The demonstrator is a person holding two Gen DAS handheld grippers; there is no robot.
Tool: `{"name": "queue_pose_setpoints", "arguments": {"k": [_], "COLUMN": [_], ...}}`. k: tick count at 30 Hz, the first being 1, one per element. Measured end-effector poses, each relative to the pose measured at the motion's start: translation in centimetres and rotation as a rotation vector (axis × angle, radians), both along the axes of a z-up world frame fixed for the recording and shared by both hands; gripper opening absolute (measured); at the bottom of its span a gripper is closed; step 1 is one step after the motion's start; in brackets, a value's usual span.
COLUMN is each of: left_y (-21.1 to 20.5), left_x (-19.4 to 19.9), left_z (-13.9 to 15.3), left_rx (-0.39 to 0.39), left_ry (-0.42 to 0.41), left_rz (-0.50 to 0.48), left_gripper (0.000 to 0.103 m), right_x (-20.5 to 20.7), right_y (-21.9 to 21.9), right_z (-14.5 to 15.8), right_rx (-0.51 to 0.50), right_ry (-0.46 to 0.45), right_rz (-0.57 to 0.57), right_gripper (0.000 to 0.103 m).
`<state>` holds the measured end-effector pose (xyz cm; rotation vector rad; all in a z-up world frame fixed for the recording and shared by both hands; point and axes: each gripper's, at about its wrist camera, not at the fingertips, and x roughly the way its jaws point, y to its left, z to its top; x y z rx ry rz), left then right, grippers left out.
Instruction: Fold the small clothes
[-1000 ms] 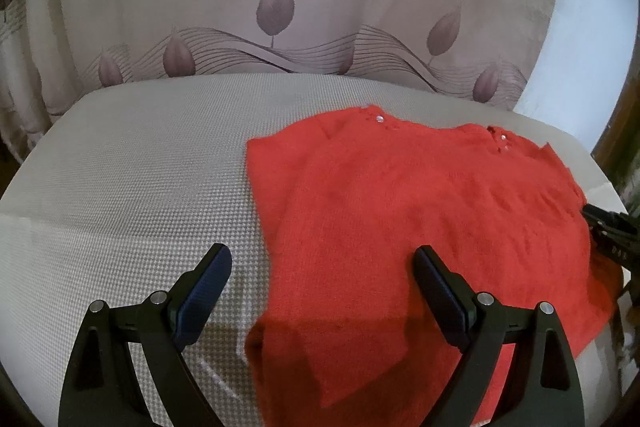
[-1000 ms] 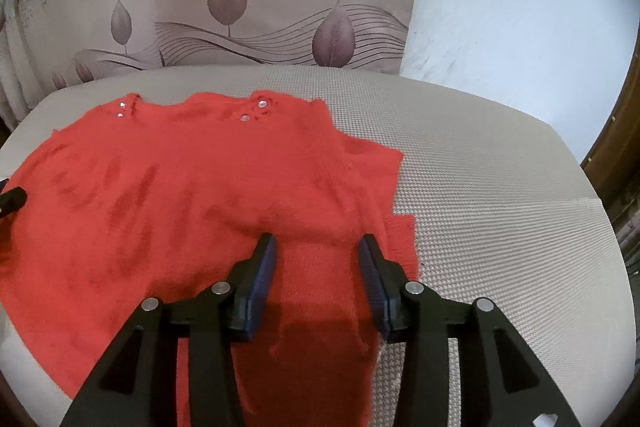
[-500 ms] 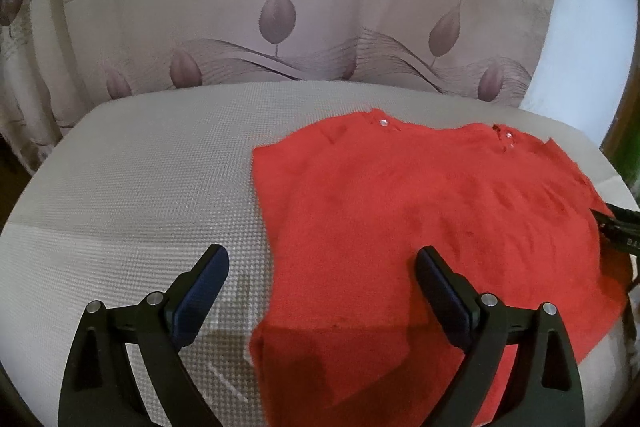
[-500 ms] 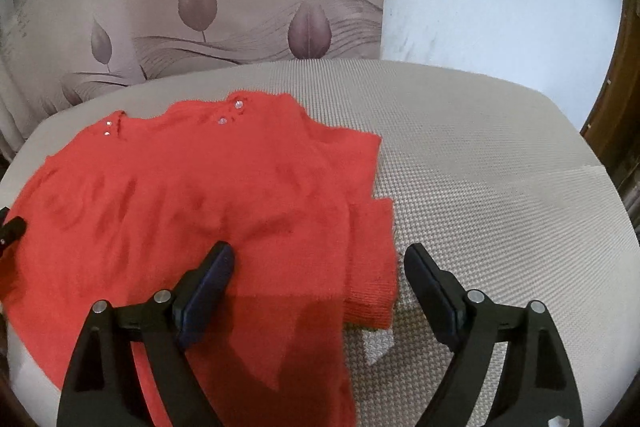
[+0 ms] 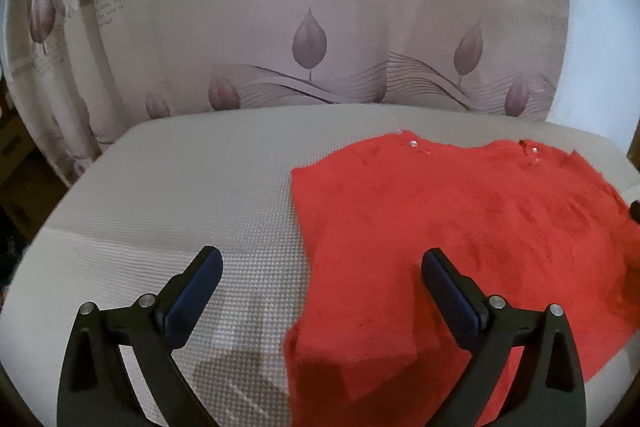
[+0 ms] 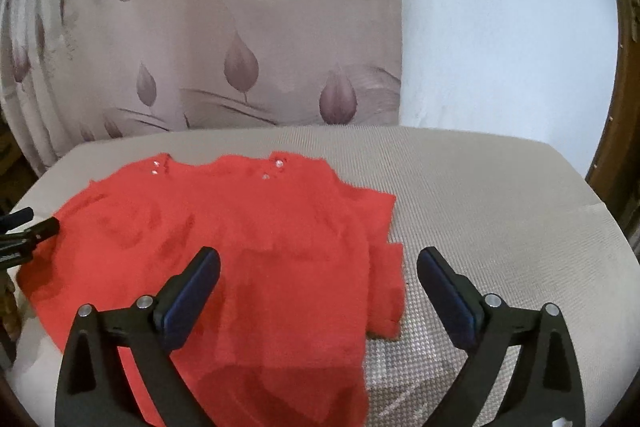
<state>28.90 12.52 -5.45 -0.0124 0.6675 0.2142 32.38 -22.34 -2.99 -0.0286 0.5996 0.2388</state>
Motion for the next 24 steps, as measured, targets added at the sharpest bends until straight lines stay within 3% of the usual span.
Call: {"name": "queue_pose_setpoints", "arguments": {"k": [10,24], "left_y": [-1.0,-0.6], "left_x": [-0.6,-0.8], "left_z": [0.3,0.4], "left_rx": [0.085,0.070], "left_ry": [-0.027,-0.047], "left_rz": [0.013,0.024], "left_gripper": [0.103,0.103], "right_x": [-1.0,-2.2], "right_y": [0.3,1.7], "right_z": [0.6,1.0], "right_rx": [-0.011,-0.129], "right_ry": [-0.072,-0.135], "right_rz": [0.001,-0.073], "right_gripper": [0.100,0.102]}}
